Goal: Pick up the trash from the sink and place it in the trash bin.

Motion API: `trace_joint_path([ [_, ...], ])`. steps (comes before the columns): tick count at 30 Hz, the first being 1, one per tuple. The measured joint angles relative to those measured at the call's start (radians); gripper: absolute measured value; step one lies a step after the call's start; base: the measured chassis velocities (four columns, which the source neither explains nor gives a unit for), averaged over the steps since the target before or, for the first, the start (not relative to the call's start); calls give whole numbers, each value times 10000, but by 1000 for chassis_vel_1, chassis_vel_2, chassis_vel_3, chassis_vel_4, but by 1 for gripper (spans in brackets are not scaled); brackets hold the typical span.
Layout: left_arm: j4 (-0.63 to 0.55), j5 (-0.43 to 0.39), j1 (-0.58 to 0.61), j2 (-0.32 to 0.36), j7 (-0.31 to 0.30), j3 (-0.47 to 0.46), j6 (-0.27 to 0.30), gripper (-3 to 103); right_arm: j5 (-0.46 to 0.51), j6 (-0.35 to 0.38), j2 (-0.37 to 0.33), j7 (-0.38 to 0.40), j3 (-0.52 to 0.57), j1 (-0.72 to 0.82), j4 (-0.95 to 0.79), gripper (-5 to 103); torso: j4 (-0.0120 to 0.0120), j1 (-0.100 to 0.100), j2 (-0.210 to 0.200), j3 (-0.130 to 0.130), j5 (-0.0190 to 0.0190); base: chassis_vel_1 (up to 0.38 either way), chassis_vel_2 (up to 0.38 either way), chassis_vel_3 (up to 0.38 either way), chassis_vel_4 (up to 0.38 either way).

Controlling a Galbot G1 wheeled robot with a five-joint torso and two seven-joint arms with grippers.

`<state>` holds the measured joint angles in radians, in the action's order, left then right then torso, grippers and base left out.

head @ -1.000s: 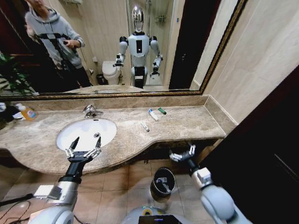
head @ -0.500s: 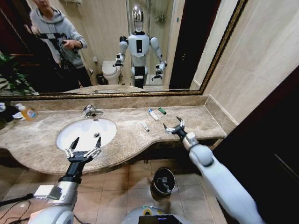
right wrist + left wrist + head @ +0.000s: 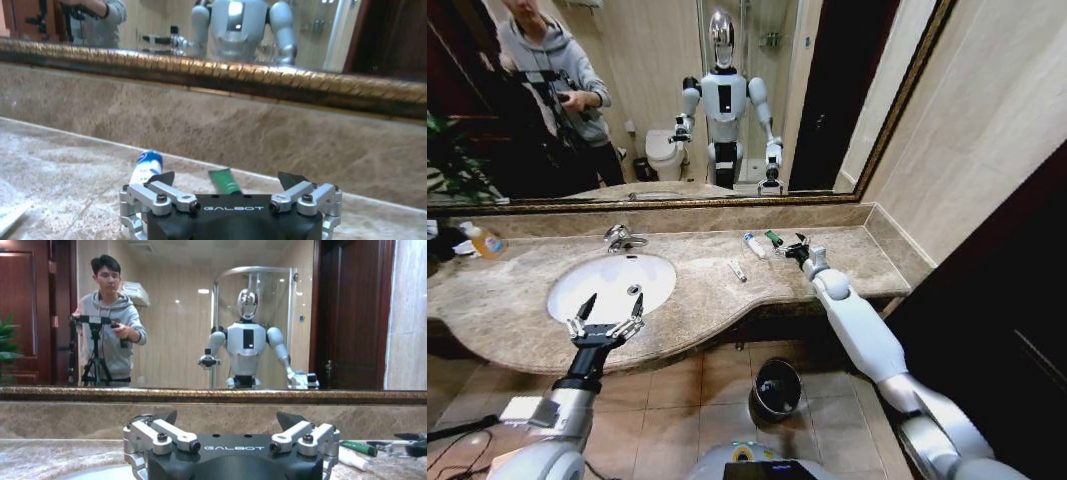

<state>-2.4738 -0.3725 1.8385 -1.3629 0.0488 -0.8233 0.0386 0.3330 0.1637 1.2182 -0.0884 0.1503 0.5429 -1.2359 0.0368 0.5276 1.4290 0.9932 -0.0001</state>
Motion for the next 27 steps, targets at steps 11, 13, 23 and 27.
trace_joint_path([
  [11, 0, 0, 0, 0, 0, 0, 0, 100, -309, -638, 711, -170, -631, -949, 1883, 100, 1, 0, 0, -1, 0, 0, 0, 0, 0],
  [13, 0, 0, 0, 0, 0, 0, 0, 100, -488, -849, 939, -180, -664, -1209, 2357, 100, 1, -1, 0, -1, 0, 0, 0, 0, 0],
  [23, 0, 0, 0, 0, 0, 0, 0, 100, -614, -1049, 1163, -64, -606, -1792, 3228, 100, 1, -1, 2, -1, 0, 0, 0, 0, 0],
  [27, 0, 0, 0, 0, 0, 0, 0, 100, -622, -1071, 1203, -34, -548, -2006, 3672, 100, 1, -1, 2, -1, -1, 0, 0, 0, 0],
])
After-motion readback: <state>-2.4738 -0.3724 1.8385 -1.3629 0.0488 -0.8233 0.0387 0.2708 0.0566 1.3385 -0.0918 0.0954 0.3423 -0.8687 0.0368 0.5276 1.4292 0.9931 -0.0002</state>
